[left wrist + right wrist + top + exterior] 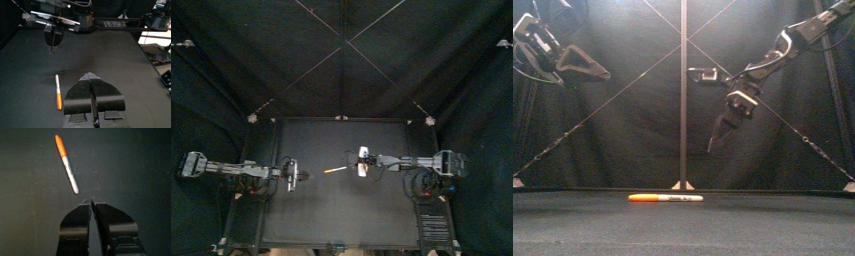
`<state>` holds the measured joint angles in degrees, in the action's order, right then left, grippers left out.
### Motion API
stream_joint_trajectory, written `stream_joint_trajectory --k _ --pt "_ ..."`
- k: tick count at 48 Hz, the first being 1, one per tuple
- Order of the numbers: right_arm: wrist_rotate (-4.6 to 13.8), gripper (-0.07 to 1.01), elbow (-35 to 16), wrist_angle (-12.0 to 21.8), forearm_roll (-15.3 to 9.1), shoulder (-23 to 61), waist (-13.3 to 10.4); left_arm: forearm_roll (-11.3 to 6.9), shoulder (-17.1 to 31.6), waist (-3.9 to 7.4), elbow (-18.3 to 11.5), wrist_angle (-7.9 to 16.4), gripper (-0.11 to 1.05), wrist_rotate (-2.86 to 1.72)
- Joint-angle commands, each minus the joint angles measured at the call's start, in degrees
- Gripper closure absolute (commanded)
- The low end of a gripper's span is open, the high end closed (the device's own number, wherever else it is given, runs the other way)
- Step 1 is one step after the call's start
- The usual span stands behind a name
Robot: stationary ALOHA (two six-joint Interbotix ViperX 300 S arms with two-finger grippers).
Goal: Uncap the pen
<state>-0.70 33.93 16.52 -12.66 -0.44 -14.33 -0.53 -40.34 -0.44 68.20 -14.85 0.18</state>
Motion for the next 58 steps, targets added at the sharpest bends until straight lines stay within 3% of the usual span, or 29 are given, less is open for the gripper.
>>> stream_joint_trajectory --k 1,9,16,27,36,58 --pt "-0.18 0.32 -5.2 2.3 -0.2 3.3 0.1 0.09 0.1 0.44 -1.1 0.9 0.85 0.09" --pt "-0.44 0.18 -10.6 6.9 0.1 8.5 0.2 0.00 0.1 0.44 -0.8 1.8 0.85 0.09" --pt "-0.62 0.17 -13.7 9.3 0.2 11.4 1.0 0.00 0.1 0.53 -0.4 2.0 0.85 0.00" --pt "-2.46 0.17 -16.1 9.4 1.7 15.0 2.9 0.00 0.1 0.44 -0.1 2.0 0.85 0.09" --pt "-2.46 0.17 -16.7 9.3 2.5 16.3 3.7 0.09 0.1 0.53 -0.2 2.0 0.85 0.09" --pt "-2.29 0.17 -16.3 9.4 4.0 18.8 3.2 0.00 0.1 0.53 -0.2 2.0 0.85 0.00"
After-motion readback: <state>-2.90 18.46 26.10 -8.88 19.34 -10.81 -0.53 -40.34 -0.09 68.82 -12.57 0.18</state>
